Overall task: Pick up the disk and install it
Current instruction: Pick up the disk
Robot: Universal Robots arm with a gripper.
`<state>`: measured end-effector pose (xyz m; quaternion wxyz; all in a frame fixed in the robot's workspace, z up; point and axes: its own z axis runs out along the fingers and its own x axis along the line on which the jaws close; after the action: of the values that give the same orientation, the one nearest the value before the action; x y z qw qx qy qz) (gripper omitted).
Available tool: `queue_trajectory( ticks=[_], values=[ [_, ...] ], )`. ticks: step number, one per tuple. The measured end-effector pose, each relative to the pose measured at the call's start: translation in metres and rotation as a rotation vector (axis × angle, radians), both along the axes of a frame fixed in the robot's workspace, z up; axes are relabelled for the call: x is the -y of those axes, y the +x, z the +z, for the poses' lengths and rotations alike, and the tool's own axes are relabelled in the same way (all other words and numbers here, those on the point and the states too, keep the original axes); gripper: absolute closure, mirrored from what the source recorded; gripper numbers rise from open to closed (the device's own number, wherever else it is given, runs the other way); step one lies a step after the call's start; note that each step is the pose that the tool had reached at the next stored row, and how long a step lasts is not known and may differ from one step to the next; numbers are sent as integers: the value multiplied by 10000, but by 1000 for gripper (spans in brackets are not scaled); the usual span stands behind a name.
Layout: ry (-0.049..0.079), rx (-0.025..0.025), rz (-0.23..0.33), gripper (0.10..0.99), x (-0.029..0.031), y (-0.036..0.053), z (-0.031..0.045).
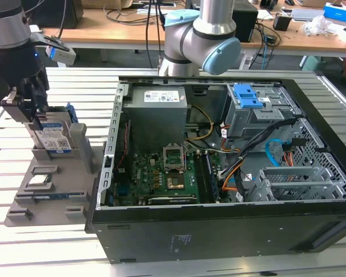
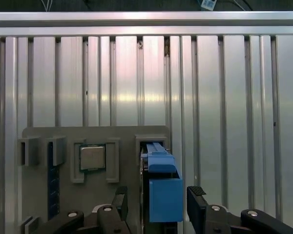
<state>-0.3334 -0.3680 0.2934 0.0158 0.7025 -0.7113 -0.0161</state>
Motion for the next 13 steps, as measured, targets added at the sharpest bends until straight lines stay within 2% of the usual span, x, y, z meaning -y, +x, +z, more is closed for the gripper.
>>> queue_trajectory(
  ticks=[8,13],
  values=[
    [-50,-2,0,486,0,13,-74],
    [-51,-1,1,486,1,14,-78]
  ],
)
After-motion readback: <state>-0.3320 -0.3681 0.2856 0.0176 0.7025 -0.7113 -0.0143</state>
